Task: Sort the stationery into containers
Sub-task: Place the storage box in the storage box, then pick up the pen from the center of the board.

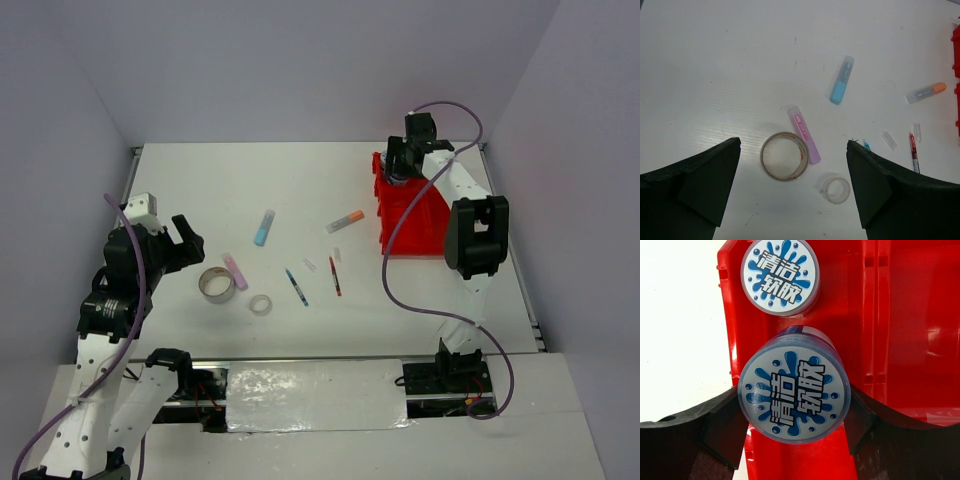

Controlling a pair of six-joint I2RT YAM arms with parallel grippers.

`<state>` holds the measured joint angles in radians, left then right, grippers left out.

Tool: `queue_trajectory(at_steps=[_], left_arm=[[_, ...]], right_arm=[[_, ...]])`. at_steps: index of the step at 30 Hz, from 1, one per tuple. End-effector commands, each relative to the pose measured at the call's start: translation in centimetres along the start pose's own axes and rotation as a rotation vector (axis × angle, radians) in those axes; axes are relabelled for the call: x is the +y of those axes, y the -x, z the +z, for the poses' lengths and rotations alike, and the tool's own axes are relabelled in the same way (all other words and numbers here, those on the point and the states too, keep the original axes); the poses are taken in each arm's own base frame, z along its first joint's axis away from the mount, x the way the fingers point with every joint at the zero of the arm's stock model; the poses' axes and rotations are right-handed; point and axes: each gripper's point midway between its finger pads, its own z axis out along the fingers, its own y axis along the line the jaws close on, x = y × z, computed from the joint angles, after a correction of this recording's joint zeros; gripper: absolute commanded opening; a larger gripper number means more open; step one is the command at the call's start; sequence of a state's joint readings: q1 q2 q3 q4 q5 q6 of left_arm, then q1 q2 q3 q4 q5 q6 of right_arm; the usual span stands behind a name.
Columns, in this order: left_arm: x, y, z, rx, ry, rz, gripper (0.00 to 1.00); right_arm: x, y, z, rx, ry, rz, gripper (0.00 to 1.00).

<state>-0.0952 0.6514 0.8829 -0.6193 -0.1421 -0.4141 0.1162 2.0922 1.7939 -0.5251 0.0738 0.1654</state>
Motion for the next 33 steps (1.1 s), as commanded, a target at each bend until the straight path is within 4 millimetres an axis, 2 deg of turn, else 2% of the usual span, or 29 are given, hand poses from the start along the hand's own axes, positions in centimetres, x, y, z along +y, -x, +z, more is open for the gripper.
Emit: queue_trajectory(at_steps=[1, 3, 4, 9, 11, 14, 16, 17, 18, 21, 22, 24, 25, 28, 29, 31, 32, 33], left_arm=[[-0.7, 1.3, -0.2, -0.05, -0.038, 0.021, 0.99], [-0.8, 1.3, -0.2, -0.05, -0.039, 0.021, 0.99], [-0.7, 1.3, -0.2, -0.05, -0.038, 0.021, 0.99], [-0.7, 1.3, -0.2, -0.049, -0.035, 0.021, 0.99], [-0.7, 1.3, -0.2, -0.051, -0.036, 0.021, 0.99], [-0.7, 1.2, -0.1, -0.045, -0.034, 0.022, 0.99], [-0.7, 1.3, 0.0, -0.042, -0.033, 0.023, 0.99], [-0.6, 1.1, 0.1, -0.037, -0.029, 0.023, 0.99], [-0.7, 1.1, 0.2, -0.035, -0.03, 0.023, 0.99], [-0.6, 1.1, 0.2, -0.034, -0.027, 0.021, 0.99], [-0.6, 1.1, 0.3, -0.031, -0.026, 0.022, 0.99], [-0.5, 1.0, 0.4, -0.024, -0.02, 0.021, 0.99], [-0.5, 1.0, 0.5, -0.023, -0.018, 0.021, 0.99], [-0.2, 0.9, 0.6, -0.02, 0.006, 0.017, 0.99], [0.0, 0.9, 0.6, -0.017, 0.013, 0.015, 0.99], [0.0, 0.9, 0.7, -0.016, 0.018, 0.014, 0.99], [0.0, 0.8, 0.8, -0.013, 0.018, 0.013, 0.99], [0.1, 0.8, 0.8, -0.01, 0.02, 0.013, 0.99]], right_arm=[[1.4, 3.3, -1.5, -0.087, 0.027, -0.016, 0.74], [1.6, 3.9, -2.2, -0.104, 0.03, -0.02, 0.98], [1.8, 4.6, -2.9, -0.119, 0.035, -0.021, 1.0], [2.2, 6.2, -5.0, -0.156, 0.035, -0.028, 1.0], [2.5, 6.1, -5.6, -0.152, 0.037, -0.02, 1.0], [3.9, 5.9, -8.4, -0.182, 0.04, -0.026, 1.0], [6.1, 5.4, -9.9, -0.217, 0.052, -0.031, 1.0], [6.4, 3.8, -9.8, -0.195, 0.051, -0.031, 1.0], [8.1, 3.9, -11.8, -0.232, 0.079, -0.033, 1.0], [10.4, 1.2, -14.0, -0.248, 0.109, -0.053, 1.0], [12.7, -0.5, -14.8, -0.238, 0.143, -0.097, 1.0], [14.4, -3.4, -15.4, -0.196, 0.178, -0.138, 1.0], [16.1, -5.1, -16.0, -0.17, 0.207, -0.166, 1.0], [17.5, -9.3, -16.4, -0.119, 0.255, -0.19, 0.97], [18.1, -12.1, -16.6, -0.081, 0.284, -0.218, 0.93], [18.4, -14.4, -16.6, -0.051, 0.305, -0.225, 0.88], [18.2, -16.5, -16.4, -0.012, 0.308, -0.248, 0.79], [17.8, -17.5, -16.3, 0.012, 0.297, -0.244, 0.73]])
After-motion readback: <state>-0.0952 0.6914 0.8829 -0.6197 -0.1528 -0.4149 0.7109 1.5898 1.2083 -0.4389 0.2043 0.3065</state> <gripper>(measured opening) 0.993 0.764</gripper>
